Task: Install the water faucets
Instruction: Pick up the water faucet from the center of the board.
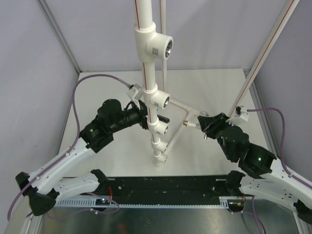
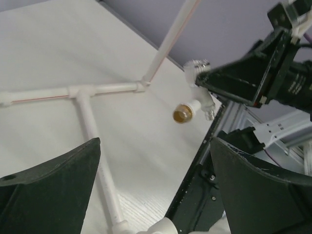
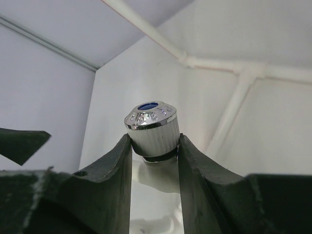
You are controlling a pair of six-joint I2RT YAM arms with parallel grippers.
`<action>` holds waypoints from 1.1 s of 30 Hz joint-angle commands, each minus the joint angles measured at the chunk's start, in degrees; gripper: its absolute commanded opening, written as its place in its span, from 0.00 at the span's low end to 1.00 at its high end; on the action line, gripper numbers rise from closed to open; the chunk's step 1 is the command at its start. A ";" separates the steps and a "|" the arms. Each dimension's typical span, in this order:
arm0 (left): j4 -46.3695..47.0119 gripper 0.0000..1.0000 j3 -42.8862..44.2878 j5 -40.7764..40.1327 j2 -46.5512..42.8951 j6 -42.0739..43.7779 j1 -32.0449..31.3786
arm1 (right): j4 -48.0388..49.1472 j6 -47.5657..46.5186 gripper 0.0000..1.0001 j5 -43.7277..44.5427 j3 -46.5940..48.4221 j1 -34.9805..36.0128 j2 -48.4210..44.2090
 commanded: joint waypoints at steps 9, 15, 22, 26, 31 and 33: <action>9.71 0.94 5.71 16.70 10.14 -0.63 0.06 | 13.37 -13.33 0.00 -5.40 8.68 -4.74 5.93; 12.90 0.91 8.00 17.71 13.73 -3.40 -0.25 | 14.33 -11.57 0.00 -7.27 8.80 -4.71 6.40; 14.33 0.86 9.50 18.66 16.33 -4.41 -1.09 | 15.22 -10.15 0.00 -7.79 8.82 -4.38 6.78; 14.35 0.86 9.03 18.88 16.91 -4.25 -1.62 | 15.75 -9.64 0.00 -7.75 8.82 -4.35 6.67; 14.35 0.83 8.70 18.91 17.37 -4.20 -2.03 | 15.84 -9.18 0.00 -8.06 8.76 -4.32 6.79; 14.35 0.79 8.93 18.87 17.53 -4.19 -2.15 | 15.87 -8.96 0.00 -8.27 8.76 -4.29 6.82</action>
